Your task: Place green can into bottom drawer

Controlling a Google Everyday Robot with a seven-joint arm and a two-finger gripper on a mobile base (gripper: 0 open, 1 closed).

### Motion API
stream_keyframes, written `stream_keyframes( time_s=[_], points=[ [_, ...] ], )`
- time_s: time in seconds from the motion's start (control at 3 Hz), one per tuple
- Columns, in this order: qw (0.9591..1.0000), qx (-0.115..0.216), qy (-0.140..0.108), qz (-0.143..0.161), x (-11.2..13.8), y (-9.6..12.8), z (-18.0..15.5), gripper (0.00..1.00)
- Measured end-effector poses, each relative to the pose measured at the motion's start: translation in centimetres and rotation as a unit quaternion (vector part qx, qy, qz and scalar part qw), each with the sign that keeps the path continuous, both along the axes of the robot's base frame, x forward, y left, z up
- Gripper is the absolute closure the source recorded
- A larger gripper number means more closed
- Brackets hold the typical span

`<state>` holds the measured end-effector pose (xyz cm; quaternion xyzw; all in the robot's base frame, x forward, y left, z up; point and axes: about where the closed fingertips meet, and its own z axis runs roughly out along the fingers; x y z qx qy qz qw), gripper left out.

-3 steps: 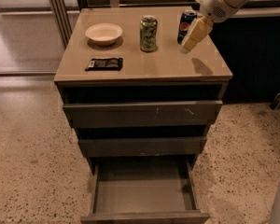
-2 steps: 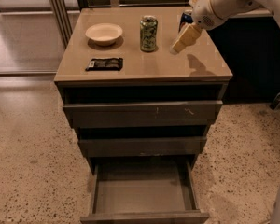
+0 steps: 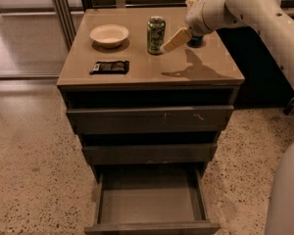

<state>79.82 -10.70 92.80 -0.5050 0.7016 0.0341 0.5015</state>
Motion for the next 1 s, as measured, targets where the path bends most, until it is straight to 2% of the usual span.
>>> stream_keyframes(
  time_s=[0.33,1.0],
  points=[
    [0.9998,0.016,-0.008,-0.002,2.1,1.2,-0.9,0.0],
    [0.9997,0.025,0.006,0.002,5.0,3.0,-2.3,0.0]
  ],
)
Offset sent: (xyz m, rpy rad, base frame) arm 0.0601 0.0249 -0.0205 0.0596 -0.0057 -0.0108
